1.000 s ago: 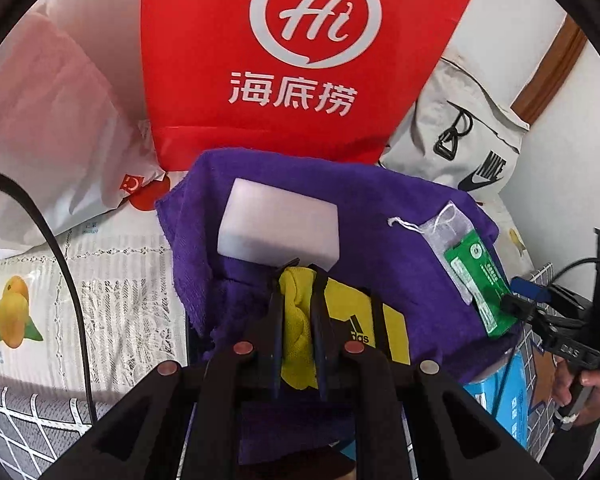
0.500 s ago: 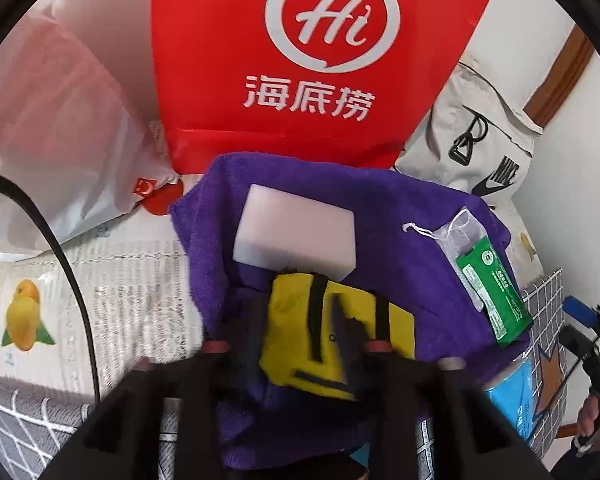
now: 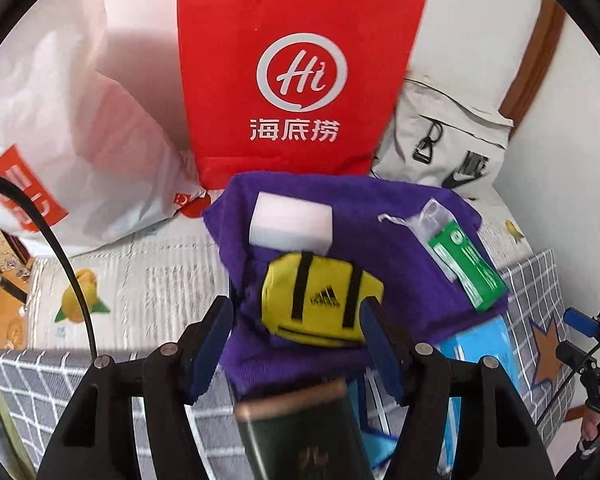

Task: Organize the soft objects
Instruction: 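Reach down and grasp the black watch strap with the right gripper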

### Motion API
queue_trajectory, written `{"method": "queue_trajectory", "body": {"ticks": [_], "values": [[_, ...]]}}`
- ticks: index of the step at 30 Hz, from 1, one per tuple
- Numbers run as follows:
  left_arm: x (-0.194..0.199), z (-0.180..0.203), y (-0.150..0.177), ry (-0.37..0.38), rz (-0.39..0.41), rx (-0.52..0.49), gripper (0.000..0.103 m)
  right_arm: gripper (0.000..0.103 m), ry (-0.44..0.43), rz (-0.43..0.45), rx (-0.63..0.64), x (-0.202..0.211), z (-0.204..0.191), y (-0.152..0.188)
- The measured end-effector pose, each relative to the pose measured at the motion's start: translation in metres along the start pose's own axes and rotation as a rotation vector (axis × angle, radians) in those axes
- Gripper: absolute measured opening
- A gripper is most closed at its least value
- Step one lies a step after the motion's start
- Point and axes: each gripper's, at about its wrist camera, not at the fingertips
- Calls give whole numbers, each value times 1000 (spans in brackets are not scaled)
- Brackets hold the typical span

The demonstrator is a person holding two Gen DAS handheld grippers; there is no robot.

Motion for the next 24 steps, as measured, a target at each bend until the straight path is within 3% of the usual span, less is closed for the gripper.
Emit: {"method": "queue_trajectory", "body": {"ticks": [8, 16, 19, 21, 24], "values": [[46, -4, 47, -3, 16, -16, 65, 59, -56, 34, 15, 44, -38, 37], [83, -7, 96, -11, 35, -27, 68, 59, -133, 14, 59, 56, -85, 87], [92, -9, 110, -11, 41, -25, 68, 53, -195, -7, 84, 45, -106, 103], [97, -11, 119, 0, 41, -16, 69, 41, -209, -30, 105, 32, -117, 109], [98, -15, 128, 12, 41, 7, 69, 33, -225, -72, 122, 6, -128, 115]]}}
Point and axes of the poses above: each gripper's, at about its wrist camera, not at the fingertips, and x roughly against the way its jaws point, z to its right, y to its underside, and after that the axes turned 14 degrees about x, right-handed
